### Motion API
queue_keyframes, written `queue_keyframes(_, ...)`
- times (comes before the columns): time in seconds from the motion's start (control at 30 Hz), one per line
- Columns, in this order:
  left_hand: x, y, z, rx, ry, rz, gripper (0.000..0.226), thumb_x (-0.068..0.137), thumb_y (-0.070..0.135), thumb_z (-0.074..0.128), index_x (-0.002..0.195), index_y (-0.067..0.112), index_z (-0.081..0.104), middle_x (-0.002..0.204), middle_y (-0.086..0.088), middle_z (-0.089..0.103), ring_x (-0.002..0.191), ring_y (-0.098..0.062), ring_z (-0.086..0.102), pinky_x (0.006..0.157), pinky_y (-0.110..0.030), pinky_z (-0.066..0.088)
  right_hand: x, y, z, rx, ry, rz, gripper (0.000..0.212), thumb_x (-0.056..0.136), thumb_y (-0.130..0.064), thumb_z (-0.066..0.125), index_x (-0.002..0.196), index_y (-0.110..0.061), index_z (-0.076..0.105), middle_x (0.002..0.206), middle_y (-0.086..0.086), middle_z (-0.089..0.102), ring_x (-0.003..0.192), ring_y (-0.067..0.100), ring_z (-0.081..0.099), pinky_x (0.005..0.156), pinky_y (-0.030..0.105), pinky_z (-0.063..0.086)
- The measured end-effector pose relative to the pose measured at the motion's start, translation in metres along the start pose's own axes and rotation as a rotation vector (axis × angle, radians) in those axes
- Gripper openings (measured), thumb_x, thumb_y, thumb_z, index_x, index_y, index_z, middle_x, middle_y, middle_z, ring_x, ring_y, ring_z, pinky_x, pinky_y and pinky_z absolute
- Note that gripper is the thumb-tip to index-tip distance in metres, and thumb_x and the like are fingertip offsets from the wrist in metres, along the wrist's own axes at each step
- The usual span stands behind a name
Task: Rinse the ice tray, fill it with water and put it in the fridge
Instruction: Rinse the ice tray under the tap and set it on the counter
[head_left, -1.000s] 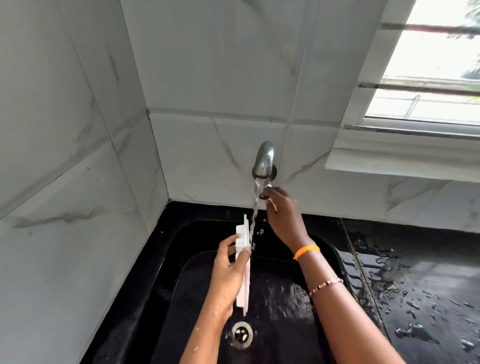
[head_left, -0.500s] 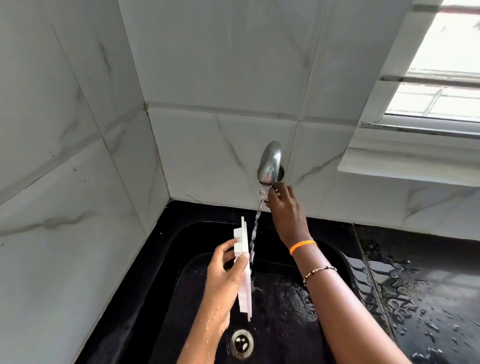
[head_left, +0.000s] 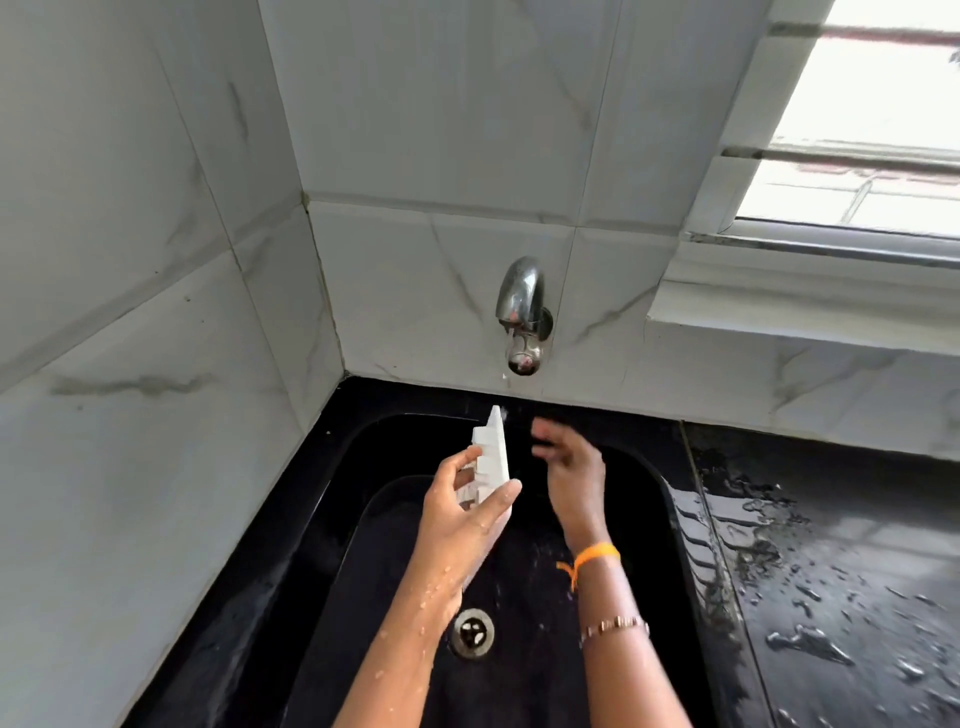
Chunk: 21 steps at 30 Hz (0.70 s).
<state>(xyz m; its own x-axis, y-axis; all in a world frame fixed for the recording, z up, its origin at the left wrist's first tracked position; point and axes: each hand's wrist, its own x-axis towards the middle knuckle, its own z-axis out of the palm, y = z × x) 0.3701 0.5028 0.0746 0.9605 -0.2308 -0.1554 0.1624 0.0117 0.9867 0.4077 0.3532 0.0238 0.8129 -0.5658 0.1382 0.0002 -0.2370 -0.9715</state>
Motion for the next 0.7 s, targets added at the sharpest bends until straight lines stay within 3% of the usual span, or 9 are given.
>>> queue_keyframes(0.1, -0.015, -0.003, 0.011, 0.005, -0.007, -0.006, 0.049, 0.081, 0.013, 0.072, 0.121, 0.027, 0.049, 0.108, 0.01, 0.054, 0.095, -0.004, 0.059, 0.064, -0.008, 0.049, -0.064, 0.019, -0.014, 0.106, -0.135, 0.115, 0.051, 0.078, 0.018, 0.041, 0.096, -0.021, 0.069, 0.1, 0.004, 0.073, 0.086, 0.017, 0.069, 0.074, 0.018, 0.053)
queue_keyframes(0.23, -0.032, -0.017, 0.031, 0.187, -0.002, -0.023, 0.056, 0.076, 0.02, 0.076, 0.118, 0.044, 0.047, 0.123, 0.009, 0.05, 0.115, -0.012, 0.053, 0.094, -0.035, 0.051, -0.123, 0.007, -0.026, 0.311, -0.359, 0.161, 0.043, 0.083, 0.013, 0.051, 0.111, -0.017, 0.063, 0.103, 0.0, 0.072, 0.097, 0.013, 0.068, 0.078, 0.021, 0.053)
queue_keyframes(0.3, -0.044, -0.02, 0.043, 0.295, 0.002, -0.016, 0.064, 0.077, 0.022, 0.076, 0.129, 0.039, 0.044, 0.127, 0.011, 0.046, 0.122, -0.011, 0.046, 0.103, -0.035, 0.044, -0.128, 0.002, -0.032, 0.31, -0.434, 0.152, 0.025, 0.085, 0.005, 0.055, 0.1, -0.012, 0.065, 0.094, 0.006, 0.072, 0.089, 0.017, 0.068, 0.074, 0.026, 0.055)
queue_keyframes(0.37, -0.056, -0.022, 0.053, 0.399, -0.032, 0.025, 0.074, 0.077, 0.023, 0.075, 0.139, 0.035, 0.037, 0.134, 0.014, 0.042, 0.13, -0.007, 0.037, 0.109, -0.028, 0.034, -0.13, -0.001, -0.038, 0.283, -0.416, 0.171, 0.008, 0.087, 0.0, 0.054, 0.085, 0.0, 0.061, 0.081, 0.022, 0.064, 0.075, 0.025, 0.059, 0.064, 0.03, 0.05)
queue_keyframes(0.4, -0.06, -0.022, 0.056, 0.433, -0.071, 0.041, 0.077, 0.078, 0.023, 0.075, 0.142, 0.035, 0.033, 0.139, 0.015, 0.039, 0.132, -0.005, 0.034, 0.111, -0.025, 0.03, -0.131, -0.002, -0.042, 0.284, -0.389, 0.195, 0.01, 0.089, -0.002, 0.052, 0.084, 0.001, 0.06, 0.083, 0.029, 0.061, 0.073, 0.024, 0.056, 0.063, 0.028, 0.049)
queue_keyframes(0.47, -0.067, -0.022, 0.061, 0.474, -0.164, 0.015, 0.079, 0.081, 0.031, 0.071, 0.145, 0.041, 0.025, 0.147, 0.013, 0.033, 0.136, -0.006, 0.031, 0.113, -0.031, 0.029, -0.136, -0.002, -0.053, 0.366, -0.356, 0.226, 0.021, 0.091, -0.002, 0.049, 0.086, -0.011, 0.067, 0.088, 0.019, 0.069, 0.078, 0.02, 0.063, 0.067, 0.025, 0.053)
queue_keyframes(0.57, -0.072, -0.019, 0.062, 0.535, -0.182, -0.027, 0.069, 0.084, 0.047, 0.062, 0.143, 0.046, 0.025, 0.15, 0.004, 0.032, 0.136, -0.013, 0.033, 0.112, -0.037, 0.032, -0.138, 0.003, -0.068, 0.594, -0.266, 0.288, 0.025, 0.089, 0.0, 0.054, 0.106, -0.014, 0.067, 0.103, 0.008, 0.072, 0.097, 0.02, 0.068, 0.078, 0.029, 0.055)
queue_keyframes(0.7, -0.095, -0.018, 0.062, 0.535, -0.074, 0.069, 0.048, 0.091, 0.038, 0.057, 0.138, 0.035, 0.044, 0.142, 0.013, 0.043, 0.13, -0.002, 0.037, 0.103, -0.02, 0.03, -0.135, 0.022, -0.09, 0.986, -0.097, 0.612, 0.035, 0.091, -0.005, 0.053, 0.126, -0.005, 0.053, 0.118, 0.013, 0.066, 0.107, 0.024, 0.064, 0.084, 0.033, 0.054)
